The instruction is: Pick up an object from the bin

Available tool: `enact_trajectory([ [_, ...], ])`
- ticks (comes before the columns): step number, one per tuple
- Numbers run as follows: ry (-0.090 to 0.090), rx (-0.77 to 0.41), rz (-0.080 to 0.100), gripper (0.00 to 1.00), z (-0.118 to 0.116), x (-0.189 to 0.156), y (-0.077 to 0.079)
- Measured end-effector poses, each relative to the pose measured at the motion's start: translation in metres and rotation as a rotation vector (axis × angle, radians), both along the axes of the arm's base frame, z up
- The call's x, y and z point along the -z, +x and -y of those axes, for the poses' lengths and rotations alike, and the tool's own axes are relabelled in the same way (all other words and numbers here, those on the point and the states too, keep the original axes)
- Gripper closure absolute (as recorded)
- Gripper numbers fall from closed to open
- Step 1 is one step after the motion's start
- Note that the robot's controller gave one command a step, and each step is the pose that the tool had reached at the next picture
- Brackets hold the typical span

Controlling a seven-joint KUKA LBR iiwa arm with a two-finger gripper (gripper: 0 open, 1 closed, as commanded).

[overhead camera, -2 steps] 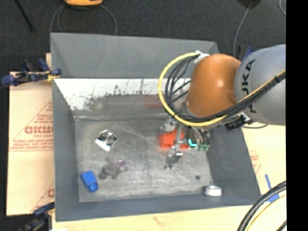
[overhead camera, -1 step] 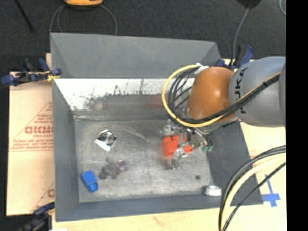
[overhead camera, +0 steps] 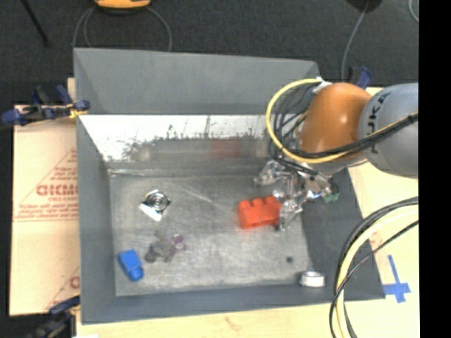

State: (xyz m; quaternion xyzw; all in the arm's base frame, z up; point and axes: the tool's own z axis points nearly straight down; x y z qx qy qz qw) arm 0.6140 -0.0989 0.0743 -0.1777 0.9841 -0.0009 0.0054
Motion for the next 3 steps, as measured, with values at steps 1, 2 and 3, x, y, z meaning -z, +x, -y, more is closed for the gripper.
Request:
enact_trajectory([
  [1,0.002,0.002,0.008,1.00,-0.001,-0.003,0.002],
  [2,-0.004,-0.307,0.000,1.00,-0.027,-0.119,-0.003],
  [3,-0.006,-0.291,0.003,1.00,-0.025,-0.221,-0.002],
])
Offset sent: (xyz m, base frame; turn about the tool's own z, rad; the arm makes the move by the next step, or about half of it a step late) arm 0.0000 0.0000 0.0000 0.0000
